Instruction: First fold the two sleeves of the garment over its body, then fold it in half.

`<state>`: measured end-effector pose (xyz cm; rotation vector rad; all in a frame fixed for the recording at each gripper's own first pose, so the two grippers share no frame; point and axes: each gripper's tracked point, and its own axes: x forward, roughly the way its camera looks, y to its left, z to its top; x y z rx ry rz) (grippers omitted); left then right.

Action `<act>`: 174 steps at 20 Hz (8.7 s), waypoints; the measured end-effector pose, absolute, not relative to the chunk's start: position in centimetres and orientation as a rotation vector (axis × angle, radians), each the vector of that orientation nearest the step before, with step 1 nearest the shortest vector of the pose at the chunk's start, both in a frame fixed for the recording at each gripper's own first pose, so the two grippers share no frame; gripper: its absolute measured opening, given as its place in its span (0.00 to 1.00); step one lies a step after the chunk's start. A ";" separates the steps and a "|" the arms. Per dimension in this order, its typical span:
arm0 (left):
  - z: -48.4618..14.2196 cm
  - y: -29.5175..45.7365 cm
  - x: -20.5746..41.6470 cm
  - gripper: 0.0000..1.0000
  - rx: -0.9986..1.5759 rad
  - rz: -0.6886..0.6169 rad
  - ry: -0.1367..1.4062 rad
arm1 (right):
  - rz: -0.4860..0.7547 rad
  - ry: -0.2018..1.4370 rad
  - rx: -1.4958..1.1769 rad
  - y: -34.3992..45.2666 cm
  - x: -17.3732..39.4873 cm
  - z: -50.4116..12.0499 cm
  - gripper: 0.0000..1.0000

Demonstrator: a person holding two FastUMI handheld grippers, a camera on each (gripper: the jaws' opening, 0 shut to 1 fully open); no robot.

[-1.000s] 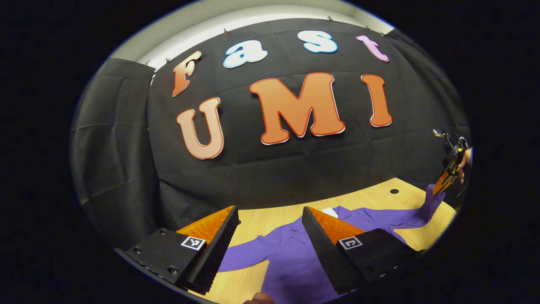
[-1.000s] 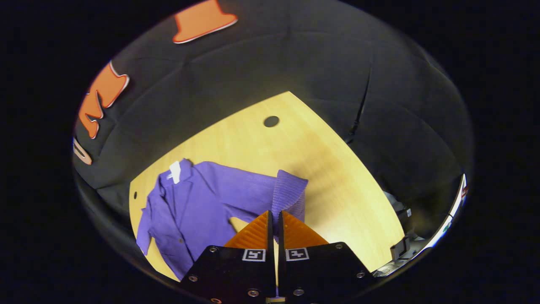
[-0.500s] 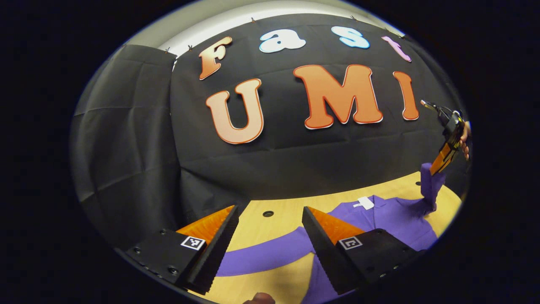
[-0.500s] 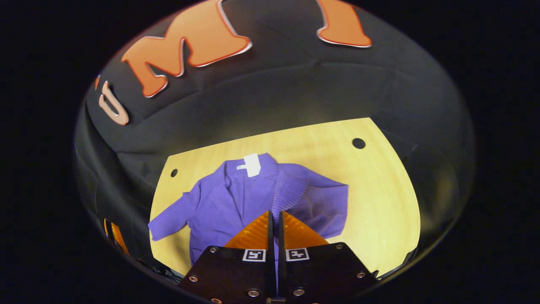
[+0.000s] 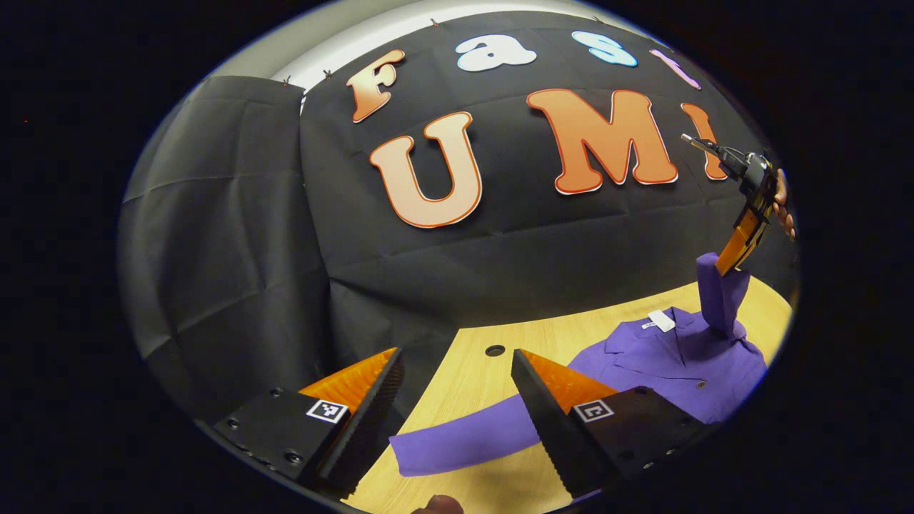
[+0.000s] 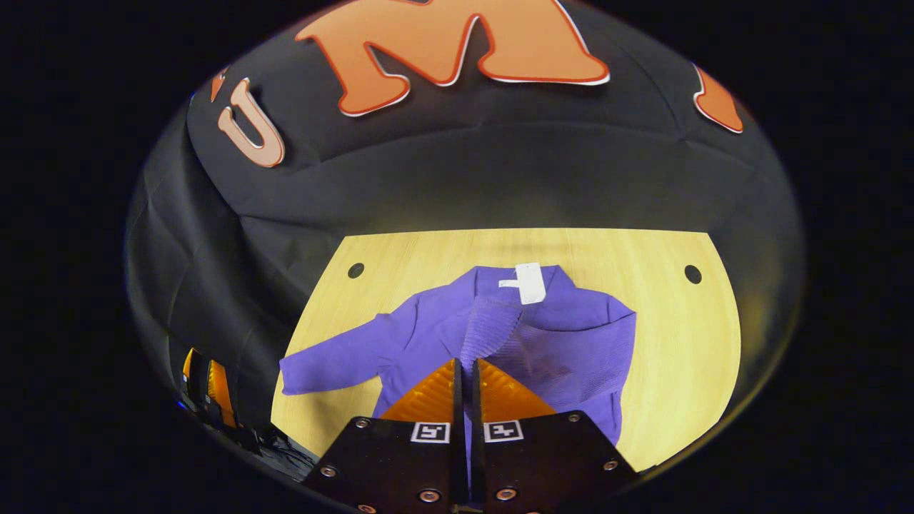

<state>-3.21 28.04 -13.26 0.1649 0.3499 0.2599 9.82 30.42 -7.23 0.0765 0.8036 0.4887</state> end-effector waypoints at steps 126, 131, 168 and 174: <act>-2.1 5.4 -8.3 0.84 -0.049 0.094 0.088 | 0.346 -0.020 0.017 4.7 -6.3 -3.3 0.95; -9.8 6.7 -13.0 0.88 -0.023 0.126 0.232 | 0.346 0.202 -0.010 4.3 -8.4 -11.9 0.95; -38.2 5.4 -26.2 0.69 -0.104 -0.055 1.617 | 0.269 1.192 -0.108 3.2 -16.2 -36.5 0.54; -38.4 4.3 -25.9 0.15 -0.159 -0.120 1.702 | 0.266 1.253 0.037 4.3 -15.9 -36.3 0.10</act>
